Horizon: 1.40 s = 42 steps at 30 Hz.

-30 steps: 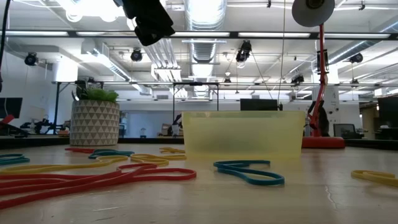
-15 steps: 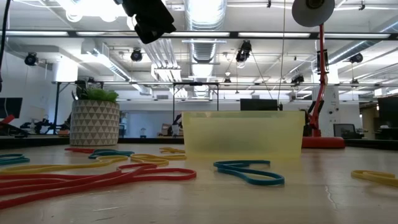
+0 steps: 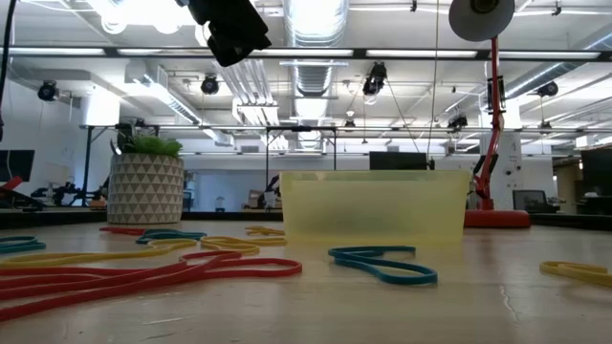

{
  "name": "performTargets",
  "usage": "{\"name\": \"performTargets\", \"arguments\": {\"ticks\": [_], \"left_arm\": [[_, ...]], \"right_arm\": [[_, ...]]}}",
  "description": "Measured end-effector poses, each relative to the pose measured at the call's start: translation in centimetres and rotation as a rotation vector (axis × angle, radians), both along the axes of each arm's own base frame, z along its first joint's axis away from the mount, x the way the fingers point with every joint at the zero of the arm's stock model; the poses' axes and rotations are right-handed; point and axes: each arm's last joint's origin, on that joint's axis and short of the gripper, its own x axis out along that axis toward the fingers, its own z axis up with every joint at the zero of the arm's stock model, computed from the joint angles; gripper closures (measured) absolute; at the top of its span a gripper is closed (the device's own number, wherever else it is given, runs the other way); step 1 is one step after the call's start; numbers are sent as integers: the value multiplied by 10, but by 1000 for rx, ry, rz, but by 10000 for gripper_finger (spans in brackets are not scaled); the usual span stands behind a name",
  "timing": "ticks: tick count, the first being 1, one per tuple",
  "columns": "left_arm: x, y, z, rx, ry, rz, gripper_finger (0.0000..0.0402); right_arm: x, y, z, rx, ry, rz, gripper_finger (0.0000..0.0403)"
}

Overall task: Pick and place rubber bands into bin
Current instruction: Put the red rubber band into the bin

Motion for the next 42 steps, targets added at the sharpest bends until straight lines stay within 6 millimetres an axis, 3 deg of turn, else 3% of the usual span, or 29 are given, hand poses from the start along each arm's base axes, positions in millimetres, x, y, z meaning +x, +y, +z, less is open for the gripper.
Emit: {"name": "performTargets", "arguments": {"ticks": [21, 32, 36, 42], "left_arm": [[0, 0, -1, -1, 3, 1, 315], [0, 0, -1, -15, 8, 20, 315], [0, 0, -1, -16, 8, 21, 315], [0, 0, -1, -14, 8, 23, 315]], "right_arm": [[9, -16, -23, 82, 22, 125, 222], [6, -21, -30, 113, 134, 52, 225], [6, -22, -31, 106, 138, 48, 242], [5, -23, -31, 95, 146, 48, 300]]}}
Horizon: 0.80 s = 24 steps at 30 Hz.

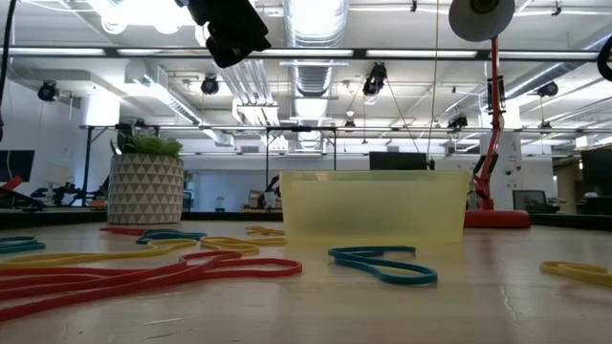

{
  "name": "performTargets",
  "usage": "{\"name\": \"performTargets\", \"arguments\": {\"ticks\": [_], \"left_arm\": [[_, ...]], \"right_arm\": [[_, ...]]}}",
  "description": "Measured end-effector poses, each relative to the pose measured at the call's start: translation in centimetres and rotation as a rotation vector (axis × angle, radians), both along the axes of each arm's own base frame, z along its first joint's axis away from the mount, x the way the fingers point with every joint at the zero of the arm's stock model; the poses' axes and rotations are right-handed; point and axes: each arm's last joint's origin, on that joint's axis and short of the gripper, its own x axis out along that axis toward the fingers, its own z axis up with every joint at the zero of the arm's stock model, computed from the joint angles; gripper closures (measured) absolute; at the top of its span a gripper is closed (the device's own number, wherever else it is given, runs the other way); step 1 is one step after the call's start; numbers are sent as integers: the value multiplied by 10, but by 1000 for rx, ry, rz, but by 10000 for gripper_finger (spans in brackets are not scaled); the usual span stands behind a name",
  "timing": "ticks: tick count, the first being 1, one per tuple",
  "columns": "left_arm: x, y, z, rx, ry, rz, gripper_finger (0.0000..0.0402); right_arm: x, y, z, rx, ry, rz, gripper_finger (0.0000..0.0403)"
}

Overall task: Pick and place rubber bands into bin
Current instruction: Put the red rubber band into the bin

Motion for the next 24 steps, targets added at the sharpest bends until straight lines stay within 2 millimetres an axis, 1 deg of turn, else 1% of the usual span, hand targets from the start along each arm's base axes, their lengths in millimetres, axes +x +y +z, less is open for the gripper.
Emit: {"name": "performTargets", "arguments": {"ticks": [4, 12, 17, 21, 24], "left_arm": [[0, 0, 0, 4, 0, 5, 315], [0, 0, 0, 5, 0, 5, 315], [0, 0, 0, 5, 0, 4, 315], [0, 0, 0, 5, 0, 4, 315], [0, 0, 0, 5, 0, 4, 315]], "right_arm": [[-1, -1, 0, -5, 5, -11, 336], [-1, -3, 0, -15, -1, -85, 390], [-3, -6, 6, -4, -34, -140, 395], [-7, -11, 11, -20, -45, -144, 395], [-6, -11, 17, 9, -76, -152, 395]]}}
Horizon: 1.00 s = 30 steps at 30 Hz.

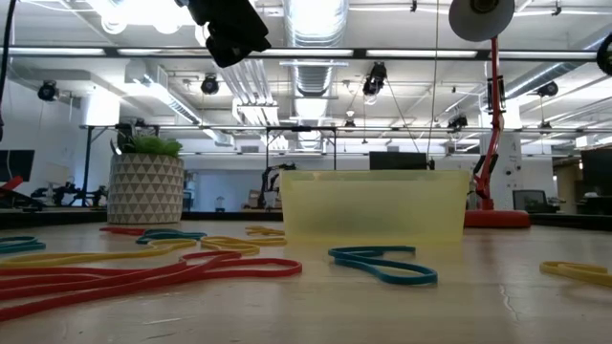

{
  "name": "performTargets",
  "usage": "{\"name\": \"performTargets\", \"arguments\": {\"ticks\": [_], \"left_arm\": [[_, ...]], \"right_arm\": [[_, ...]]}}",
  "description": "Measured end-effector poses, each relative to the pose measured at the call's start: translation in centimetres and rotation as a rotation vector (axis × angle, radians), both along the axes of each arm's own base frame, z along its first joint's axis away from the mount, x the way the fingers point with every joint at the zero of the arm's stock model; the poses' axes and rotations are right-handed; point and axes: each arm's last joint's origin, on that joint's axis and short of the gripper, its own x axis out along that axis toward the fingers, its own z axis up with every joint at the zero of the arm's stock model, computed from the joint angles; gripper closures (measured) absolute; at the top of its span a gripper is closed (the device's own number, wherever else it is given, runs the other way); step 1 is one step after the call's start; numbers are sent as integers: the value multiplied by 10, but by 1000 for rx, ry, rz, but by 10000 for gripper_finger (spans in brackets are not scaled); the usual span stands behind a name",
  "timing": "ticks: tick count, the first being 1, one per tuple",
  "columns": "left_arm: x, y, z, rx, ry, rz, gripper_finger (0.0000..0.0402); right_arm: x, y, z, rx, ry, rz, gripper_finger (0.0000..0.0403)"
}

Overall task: Pick and place rubber bands into bin
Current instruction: Put the red rubber band into the bin

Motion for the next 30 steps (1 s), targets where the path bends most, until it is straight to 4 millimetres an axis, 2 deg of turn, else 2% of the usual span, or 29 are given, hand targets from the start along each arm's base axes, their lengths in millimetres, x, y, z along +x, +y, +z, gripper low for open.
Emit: {"name": "performTargets", "arguments": {"ticks": [4, 8, 17, 25, 30], "left_arm": [[0, 0, 0, 0, 0, -1, 315], [0, 0, 0, 0, 1, -1, 315], [0, 0, 0, 1, -6, -2, 315], [1, 0, 2, 0, -24, -1, 315], [1, 0, 2, 2, -24, 1, 315]], "right_arm": [[0, -1, 9, 24, -49, 1, 395], [5, 3, 27, 36, -154, 44, 395], [21, 1, 81, -73, -428, 58, 395], [55, -20, 125, -242, -575, 71, 395], [81, -41, 153, -357, -625, 114, 395]]}}
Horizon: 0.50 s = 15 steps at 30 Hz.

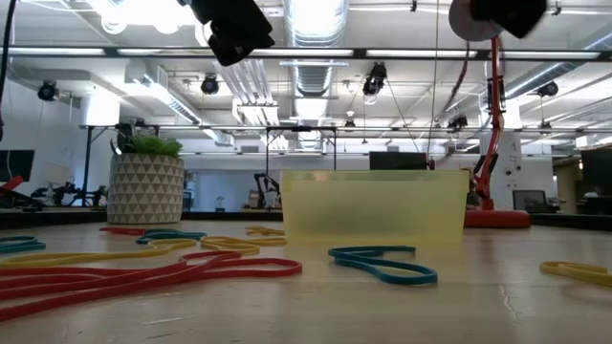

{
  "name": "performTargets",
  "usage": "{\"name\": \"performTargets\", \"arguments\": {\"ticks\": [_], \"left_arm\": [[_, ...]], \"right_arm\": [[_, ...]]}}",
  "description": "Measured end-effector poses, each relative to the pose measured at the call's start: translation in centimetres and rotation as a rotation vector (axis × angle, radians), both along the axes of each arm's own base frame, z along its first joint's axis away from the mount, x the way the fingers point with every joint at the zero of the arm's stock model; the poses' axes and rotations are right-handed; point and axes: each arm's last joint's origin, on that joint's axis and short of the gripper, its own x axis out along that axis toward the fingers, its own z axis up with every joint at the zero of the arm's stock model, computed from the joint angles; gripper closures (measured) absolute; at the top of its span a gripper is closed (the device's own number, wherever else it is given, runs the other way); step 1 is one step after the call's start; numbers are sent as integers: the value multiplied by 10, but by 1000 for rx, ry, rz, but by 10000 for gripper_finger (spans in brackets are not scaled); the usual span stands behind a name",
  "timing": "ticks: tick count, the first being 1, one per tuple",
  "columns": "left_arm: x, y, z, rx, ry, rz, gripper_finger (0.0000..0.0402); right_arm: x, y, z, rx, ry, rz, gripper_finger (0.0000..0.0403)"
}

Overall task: Pick and place rubber bands into bin
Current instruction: Put the red rubber band into the bin

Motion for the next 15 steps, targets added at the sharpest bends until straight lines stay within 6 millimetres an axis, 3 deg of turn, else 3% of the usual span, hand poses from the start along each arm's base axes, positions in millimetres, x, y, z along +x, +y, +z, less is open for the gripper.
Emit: {"name": "performTargets", "arguments": {"ticks": [9, 15], "left_arm": [[1, 1, 1, 15, -8, 22, 315], [1, 1, 1, 16, -18, 24, 315]], "right_arm": [[32, -42, 32, -162, -26, -29, 395], [44, -67, 32, -179, 4, -64, 395]]}}
